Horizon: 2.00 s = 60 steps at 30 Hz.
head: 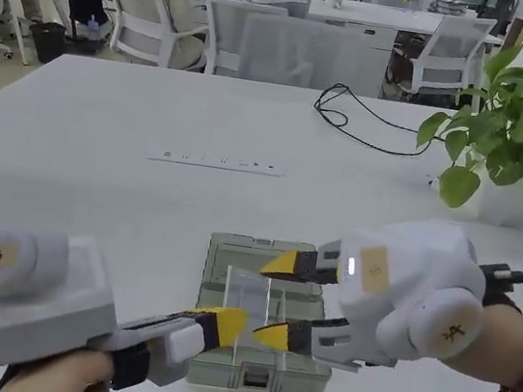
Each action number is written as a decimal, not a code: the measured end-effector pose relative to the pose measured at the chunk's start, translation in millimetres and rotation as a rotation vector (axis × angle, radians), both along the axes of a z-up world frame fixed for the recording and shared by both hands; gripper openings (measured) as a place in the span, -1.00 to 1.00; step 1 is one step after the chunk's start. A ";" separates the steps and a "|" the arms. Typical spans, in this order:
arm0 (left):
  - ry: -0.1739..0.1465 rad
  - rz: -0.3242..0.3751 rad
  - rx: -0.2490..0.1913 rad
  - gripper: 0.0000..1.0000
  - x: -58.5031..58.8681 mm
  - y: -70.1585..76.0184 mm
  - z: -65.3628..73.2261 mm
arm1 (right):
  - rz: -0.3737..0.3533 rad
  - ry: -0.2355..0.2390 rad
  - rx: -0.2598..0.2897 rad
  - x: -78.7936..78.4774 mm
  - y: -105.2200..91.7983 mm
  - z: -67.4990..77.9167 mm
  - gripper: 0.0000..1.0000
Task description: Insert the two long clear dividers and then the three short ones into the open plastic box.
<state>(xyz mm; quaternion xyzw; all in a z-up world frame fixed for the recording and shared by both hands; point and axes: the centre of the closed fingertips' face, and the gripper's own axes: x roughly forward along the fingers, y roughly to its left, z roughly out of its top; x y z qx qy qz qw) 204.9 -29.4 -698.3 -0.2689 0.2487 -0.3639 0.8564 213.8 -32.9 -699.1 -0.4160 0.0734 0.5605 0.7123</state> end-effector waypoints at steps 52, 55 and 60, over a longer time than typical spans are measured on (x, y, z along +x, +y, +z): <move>-0.600 -0.566 0.686 -1.00 -44.1 -13.5 -31.0 | 0.175 0.334 0.041 -53.0 -4.4 -26.5 -0.81; -0.597 -0.585 0.676 -1.00 -47.8 -14.0 -31.8 | 0.183 0.342 0.037 -55.7 -5.0 -27.7 -0.87; -0.593 -0.594 0.665 -1.00 -50.1 -13.4 -32.4 | 0.202 0.381 0.038 -62.8 -5.9 -29.2 -0.93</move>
